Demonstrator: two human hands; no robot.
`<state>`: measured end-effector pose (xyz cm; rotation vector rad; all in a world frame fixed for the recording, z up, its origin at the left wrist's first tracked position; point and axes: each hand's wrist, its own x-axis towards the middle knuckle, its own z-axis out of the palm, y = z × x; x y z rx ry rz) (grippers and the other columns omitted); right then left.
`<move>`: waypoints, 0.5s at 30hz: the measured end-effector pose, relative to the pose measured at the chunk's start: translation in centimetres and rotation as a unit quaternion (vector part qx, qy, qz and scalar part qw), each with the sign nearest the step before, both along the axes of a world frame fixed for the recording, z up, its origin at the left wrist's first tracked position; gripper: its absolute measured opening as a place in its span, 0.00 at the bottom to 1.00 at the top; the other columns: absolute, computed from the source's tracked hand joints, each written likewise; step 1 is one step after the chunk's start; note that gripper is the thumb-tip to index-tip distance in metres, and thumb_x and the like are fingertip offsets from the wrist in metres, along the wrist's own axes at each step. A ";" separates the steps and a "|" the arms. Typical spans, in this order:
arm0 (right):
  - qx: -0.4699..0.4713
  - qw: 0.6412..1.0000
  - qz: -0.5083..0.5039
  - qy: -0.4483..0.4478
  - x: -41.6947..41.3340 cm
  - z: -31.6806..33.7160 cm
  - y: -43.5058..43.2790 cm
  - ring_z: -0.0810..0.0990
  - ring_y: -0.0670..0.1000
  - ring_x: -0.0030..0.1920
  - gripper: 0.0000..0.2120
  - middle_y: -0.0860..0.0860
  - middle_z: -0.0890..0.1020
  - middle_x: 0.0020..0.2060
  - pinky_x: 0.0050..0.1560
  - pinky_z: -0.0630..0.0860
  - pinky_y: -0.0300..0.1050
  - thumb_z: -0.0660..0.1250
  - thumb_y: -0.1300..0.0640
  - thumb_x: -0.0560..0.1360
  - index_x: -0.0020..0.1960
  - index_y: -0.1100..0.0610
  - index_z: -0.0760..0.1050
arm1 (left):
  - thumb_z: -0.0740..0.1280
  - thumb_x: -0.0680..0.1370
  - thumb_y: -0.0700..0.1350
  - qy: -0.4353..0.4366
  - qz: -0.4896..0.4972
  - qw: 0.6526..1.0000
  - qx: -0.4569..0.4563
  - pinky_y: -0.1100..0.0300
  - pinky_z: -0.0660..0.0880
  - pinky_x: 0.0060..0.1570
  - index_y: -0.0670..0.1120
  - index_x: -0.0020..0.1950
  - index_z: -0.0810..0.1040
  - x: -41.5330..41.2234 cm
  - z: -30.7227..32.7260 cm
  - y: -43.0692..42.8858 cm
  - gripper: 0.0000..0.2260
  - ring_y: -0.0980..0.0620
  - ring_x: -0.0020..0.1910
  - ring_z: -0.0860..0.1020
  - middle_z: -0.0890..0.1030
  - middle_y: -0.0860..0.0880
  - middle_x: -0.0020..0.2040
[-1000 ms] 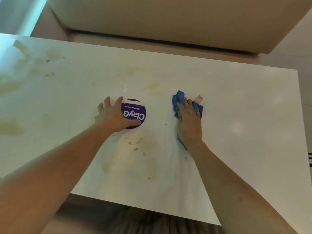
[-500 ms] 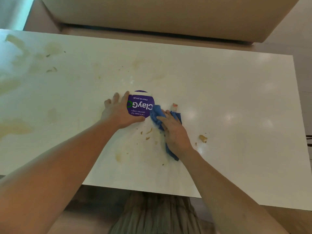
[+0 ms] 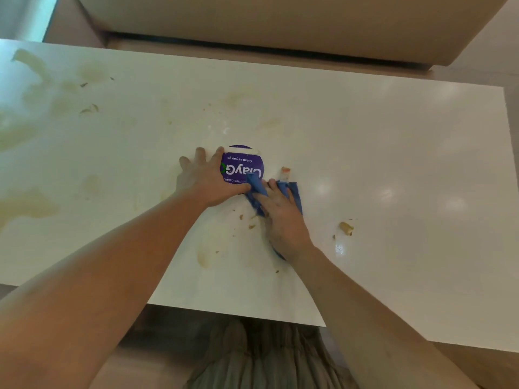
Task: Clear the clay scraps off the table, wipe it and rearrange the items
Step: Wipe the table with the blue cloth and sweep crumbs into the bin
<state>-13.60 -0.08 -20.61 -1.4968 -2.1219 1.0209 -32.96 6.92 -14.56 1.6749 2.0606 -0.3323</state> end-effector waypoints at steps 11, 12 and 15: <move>0.014 0.990 -0.098 -0.100 5.6 1.4 1.0 0.56 0.57 0.80 0.28 0.57 0.62 0.80 0.80 0.52 0.57 0.58 0.68 0.81 0.80 0.56 0.63 | 0.53 0.82 0.65 -0.032 0.012 0.999 0.013 0.44 0.69 0.66 0.54 0.83 0.57 -0.2 0.8 -0.8 0.31 0.38 0.75 0.60 0.61 0.46 0.79; 0.024 0.988 -0.117 -0.095 4.0 1.1 0.1 0.58 0.57 0.79 0.31 0.57 0.65 0.78 0.80 0.53 0.54 0.59 0.69 0.80 0.81 0.54 0.61 | 0.52 0.82 0.65 -0.033 0.015 0.999 0.011 0.45 0.69 0.67 0.54 0.83 0.57 -0.1 0.7 -0.7 0.31 0.38 0.74 0.60 0.61 0.46 0.79; 0.037 0.992 -0.098 -0.066 -1.4 0.8 -2.1 0.62 0.56 0.76 0.32 0.53 0.70 0.73 0.77 0.61 0.55 0.59 0.65 0.82 0.82 0.48 0.55 | 0.51 0.83 0.63 -0.024 0.016 1.000 0.009 0.46 0.67 0.68 0.53 0.82 0.57 -0.3 0.4 -0.4 0.29 0.37 0.72 0.63 0.63 0.44 0.77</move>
